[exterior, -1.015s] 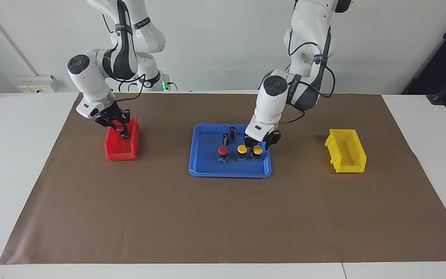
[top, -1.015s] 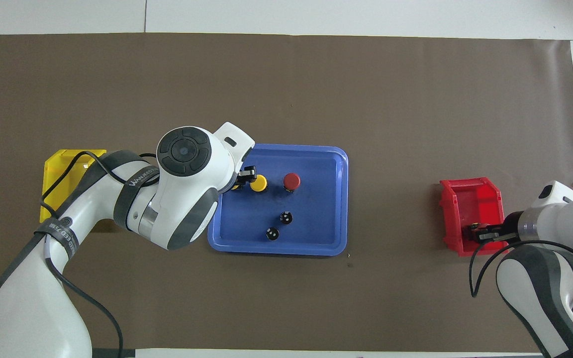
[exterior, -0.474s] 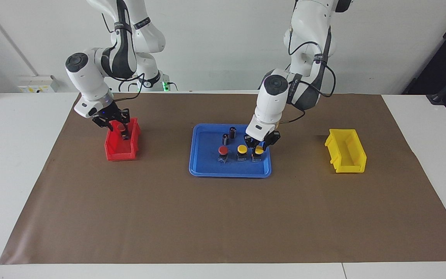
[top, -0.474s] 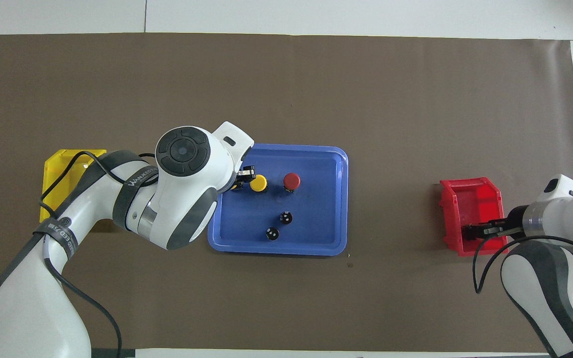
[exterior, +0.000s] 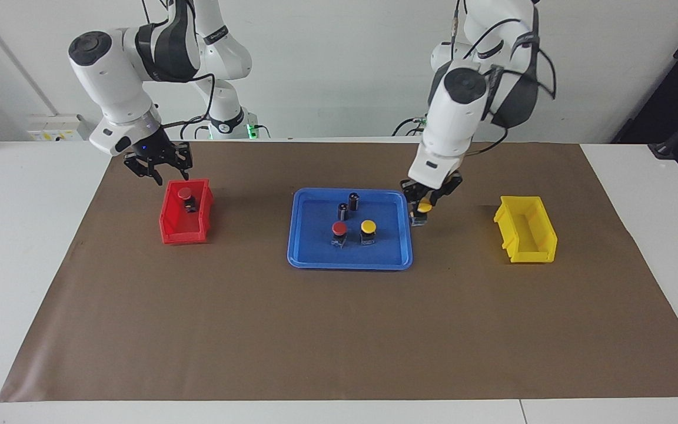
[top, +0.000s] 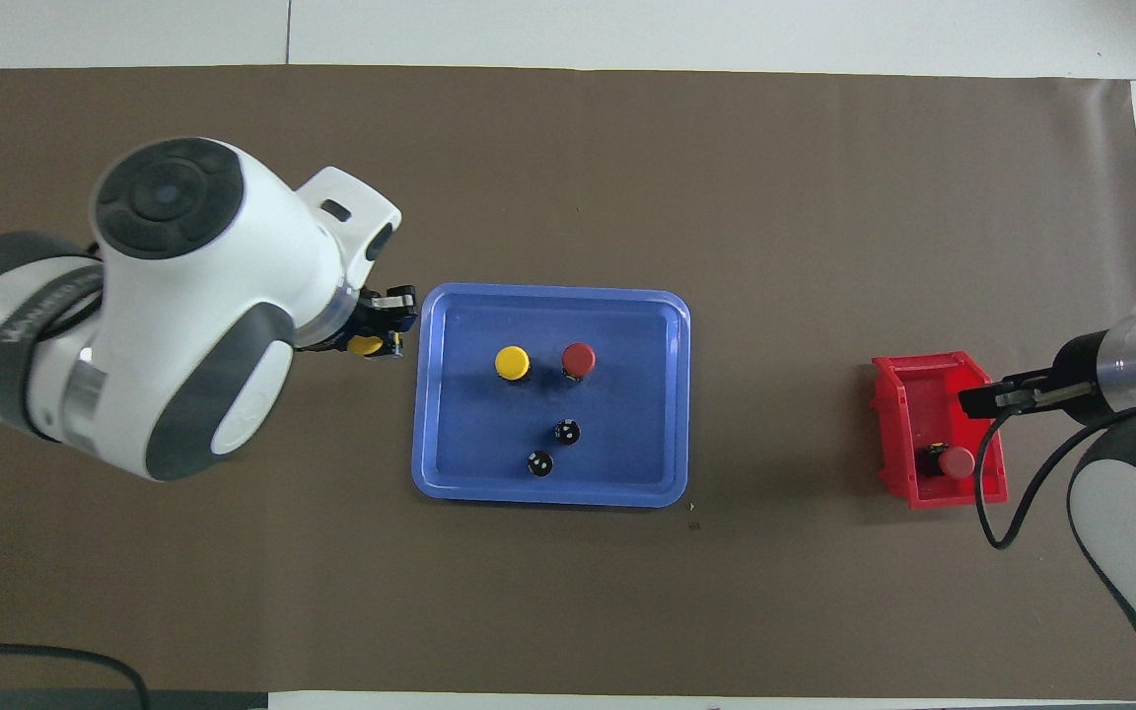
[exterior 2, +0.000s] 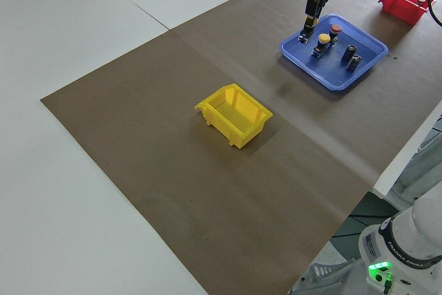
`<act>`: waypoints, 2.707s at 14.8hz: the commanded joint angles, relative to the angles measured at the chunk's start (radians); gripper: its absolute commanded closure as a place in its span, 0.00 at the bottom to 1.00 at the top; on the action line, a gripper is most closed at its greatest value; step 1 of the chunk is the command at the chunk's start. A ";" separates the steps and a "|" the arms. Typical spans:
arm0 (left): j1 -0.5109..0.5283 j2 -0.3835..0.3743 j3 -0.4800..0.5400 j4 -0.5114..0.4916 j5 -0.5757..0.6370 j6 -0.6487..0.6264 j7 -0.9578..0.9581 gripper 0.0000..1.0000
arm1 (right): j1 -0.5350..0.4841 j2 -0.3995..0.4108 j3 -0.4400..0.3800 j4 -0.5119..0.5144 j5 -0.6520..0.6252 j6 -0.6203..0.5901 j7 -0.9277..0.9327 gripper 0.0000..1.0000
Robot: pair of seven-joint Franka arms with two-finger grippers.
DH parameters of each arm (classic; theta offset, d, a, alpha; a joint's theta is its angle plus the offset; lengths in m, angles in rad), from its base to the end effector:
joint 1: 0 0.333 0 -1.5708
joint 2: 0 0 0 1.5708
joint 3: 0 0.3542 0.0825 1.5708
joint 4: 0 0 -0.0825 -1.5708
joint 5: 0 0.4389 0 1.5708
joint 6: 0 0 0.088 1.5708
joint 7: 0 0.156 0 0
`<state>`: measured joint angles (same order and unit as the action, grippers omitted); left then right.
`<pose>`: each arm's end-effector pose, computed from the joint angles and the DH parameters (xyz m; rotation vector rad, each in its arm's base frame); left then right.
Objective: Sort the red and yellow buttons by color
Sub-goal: 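Place the button in the yellow bin while the right gripper reaches the tray, then grasp the remaining red button on the tray with the right gripper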
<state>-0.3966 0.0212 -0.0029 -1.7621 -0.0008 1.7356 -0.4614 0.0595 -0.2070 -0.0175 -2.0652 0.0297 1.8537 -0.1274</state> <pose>0.5683 -0.2400 0.5134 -3.1202 -0.0968 0.0682 0.5389 0.0260 0.4950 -3.0992 -0.2507 0.0049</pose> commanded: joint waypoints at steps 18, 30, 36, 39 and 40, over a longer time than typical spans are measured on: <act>0.441 -0.066 0.001 -0.437 0.055 0.421 0.481 0.99 | 0.528 0.615 0.001 0.429 -0.001 0.300 0.741 0.31; 0.443 -0.053 0.004 -0.500 0.056 0.414 0.483 0.99 | 0.565 0.575 0.001 0.260 -0.001 0.386 0.733 0.32; 0.446 -0.056 0.004 -0.499 0.105 0.377 0.481 0.98 | 0.563 0.575 0.001 0.258 -0.001 0.386 0.726 0.52; 0.446 -0.055 0.001 -0.499 0.105 0.393 0.478 0.98 | 0.559 0.577 0.001 0.269 0.001 0.380 0.726 0.74; 0.446 -0.055 0.001 -0.499 0.105 0.397 0.480 0.95 | 0.554 0.577 0.001 0.283 0.001 0.368 0.724 0.77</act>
<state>0.0342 -0.0109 0.0089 -2.2325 0.0784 2.1231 0.0131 0.6215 0.3916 -0.0156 -1.7727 0.0306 2.2169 0.5987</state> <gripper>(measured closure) 0.573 0.590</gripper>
